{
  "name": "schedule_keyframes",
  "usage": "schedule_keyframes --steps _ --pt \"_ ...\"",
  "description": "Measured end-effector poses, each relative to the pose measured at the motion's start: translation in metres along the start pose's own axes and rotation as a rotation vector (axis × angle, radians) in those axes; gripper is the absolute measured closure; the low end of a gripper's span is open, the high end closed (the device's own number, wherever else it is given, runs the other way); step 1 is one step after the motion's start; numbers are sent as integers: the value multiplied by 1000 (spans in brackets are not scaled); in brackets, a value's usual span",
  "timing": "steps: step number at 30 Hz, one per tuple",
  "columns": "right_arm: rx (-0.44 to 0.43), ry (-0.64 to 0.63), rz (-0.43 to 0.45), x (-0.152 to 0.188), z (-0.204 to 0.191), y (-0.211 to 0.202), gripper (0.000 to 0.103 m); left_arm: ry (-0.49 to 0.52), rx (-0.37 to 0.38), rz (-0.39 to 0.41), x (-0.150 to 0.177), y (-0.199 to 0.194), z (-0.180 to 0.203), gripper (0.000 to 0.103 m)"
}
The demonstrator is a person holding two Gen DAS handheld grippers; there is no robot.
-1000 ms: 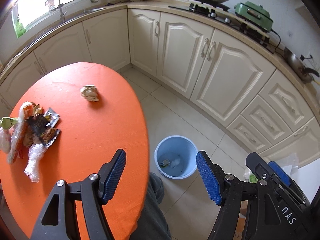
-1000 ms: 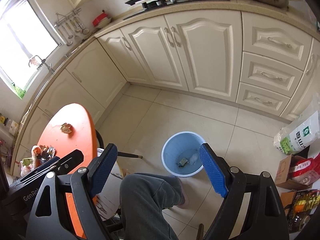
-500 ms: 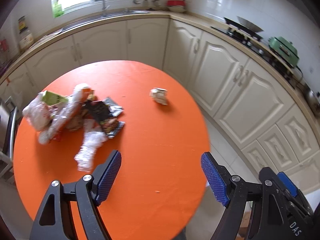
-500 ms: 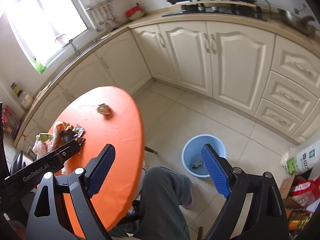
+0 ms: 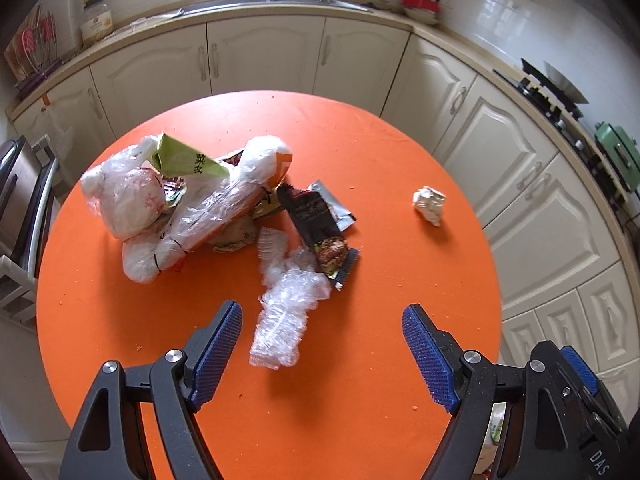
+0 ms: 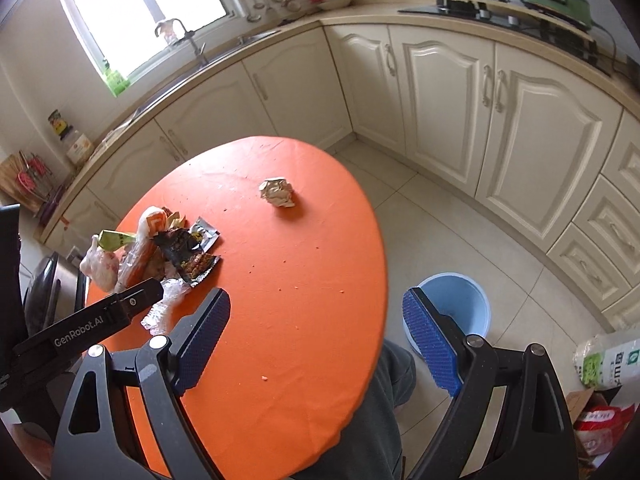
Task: Collect trash
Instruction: 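Grasp the clear plastic wrap with the left gripper while the right gripper grasps the dark snack wrapper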
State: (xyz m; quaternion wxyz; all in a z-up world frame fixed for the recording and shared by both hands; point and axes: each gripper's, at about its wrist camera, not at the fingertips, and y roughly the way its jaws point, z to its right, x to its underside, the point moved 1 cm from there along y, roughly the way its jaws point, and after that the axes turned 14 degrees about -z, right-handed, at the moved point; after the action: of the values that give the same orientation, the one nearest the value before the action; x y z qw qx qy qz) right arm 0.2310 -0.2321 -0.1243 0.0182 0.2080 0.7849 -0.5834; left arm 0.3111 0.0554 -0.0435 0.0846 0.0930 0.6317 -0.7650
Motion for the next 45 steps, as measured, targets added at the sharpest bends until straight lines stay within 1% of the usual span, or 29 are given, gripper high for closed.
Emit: schedule_keyframes --steps 4,6,8,10,11,12,14,16,22,23,25,26,30,33,36,39,41,42,43,44,45 --pt "9 -9 -39 -8 -6 19 13 -29 17 -46 -21 23 -8 25" --pt "15 -12 -60 -14 -7 29 13 -27 39 -71 -30 36 -12 27" --pt "19 -10 -84 -18 -8 39 13 -25 67 -93 -38 46 -16 37" --pt "24 -13 -104 -21 -9 48 13 -31 83 -124 -44 57 -18 67" --pt "26 -15 -109 -22 -9 51 13 -31 94 -145 -47 62 -21 74" --pt "30 -14 -114 -24 -10 53 13 -37 116 -166 -50 67 -24 78" --pt "33 -13 -121 -27 -11 58 13 -48 138 -159 -55 67 -31 84" --pt "33 -13 -125 -29 -11 60 13 -47 155 -148 -58 64 -35 84" --pt "21 -41 -116 -37 -24 59 13 -58 143 -115 -61 55 -52 85" --pt "18 -50 -114 -38 -28 59 13 -57 137 -107 -53 51 -52 85" --pt "17 -70 -111 -41 -36 60 13 -60 131 -94 -51 45 -56 85" --pt "19 -84 -111 -42 -42 61 13 -60 127 -87 -35 40 -51 85" --pt "5 -159 -129 -49 -67 69 13 -70 130 -68 -26 29 -62 85" --pt "-8 -218 -173 -54 -91 84 13 -95 130 -61 -24 24 -79 85" --pt "17 -282 -204 -58 -114 101 13 -106 135 -63 -22 23 -92 85" --pt "51 -338 -232 -61 -134 119 13 -110 143 -86 -23 29 -100 84" --pt "77 -360 -245 -63 -140 130 13 -117 142 -101 -24 34 -103 84" --pt "94 -366 -252 -64 -144 137 13 -121 147 -111 -24 38 -107 82" --pt "115 -369 -259 -66 -147 143 15 -126 157 -124 -25 41 -109 80" --pt "122 -371 -262 -66 -148 147 22 -130 167 -129 -26 42 -112 77" --pt "123 -372 -266 -67 -149 149 27 -133 173 -133 -28 44 -114 70"
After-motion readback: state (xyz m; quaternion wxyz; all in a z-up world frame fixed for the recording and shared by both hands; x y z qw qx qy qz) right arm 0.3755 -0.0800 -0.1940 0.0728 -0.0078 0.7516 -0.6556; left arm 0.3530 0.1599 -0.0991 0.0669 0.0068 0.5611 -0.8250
